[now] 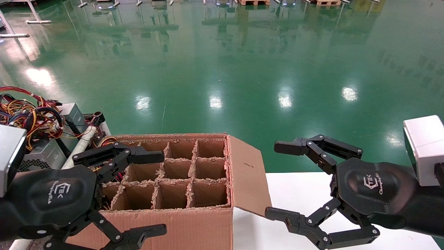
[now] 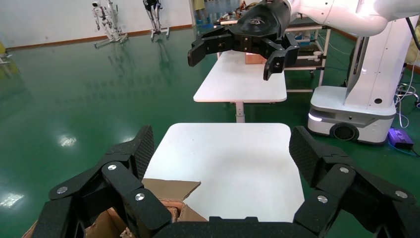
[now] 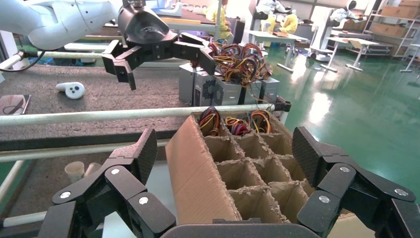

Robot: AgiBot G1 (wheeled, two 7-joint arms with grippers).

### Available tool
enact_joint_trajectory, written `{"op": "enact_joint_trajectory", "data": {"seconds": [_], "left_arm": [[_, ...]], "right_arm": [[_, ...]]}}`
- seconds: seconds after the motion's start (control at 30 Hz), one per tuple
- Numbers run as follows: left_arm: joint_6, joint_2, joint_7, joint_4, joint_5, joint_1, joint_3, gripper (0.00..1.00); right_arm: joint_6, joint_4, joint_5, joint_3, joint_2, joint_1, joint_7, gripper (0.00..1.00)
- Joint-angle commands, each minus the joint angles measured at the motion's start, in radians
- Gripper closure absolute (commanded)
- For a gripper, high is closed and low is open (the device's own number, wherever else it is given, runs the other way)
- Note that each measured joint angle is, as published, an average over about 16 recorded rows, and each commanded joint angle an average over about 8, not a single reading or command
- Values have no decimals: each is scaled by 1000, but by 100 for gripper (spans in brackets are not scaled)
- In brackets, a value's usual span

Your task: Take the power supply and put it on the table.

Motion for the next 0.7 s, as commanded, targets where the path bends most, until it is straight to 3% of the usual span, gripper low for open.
{"op": "enact_joint_trajectory", "data": {"seconds": [0.03,0.7], "left_arm": [[0,0,0,1,0,-1,0,0],[-2,0,2,3,2,-2,0,0]], "right_arm": [[0,0,0,0,0,0,0,0],[0,0,0,0,0,0,0,0]]}}
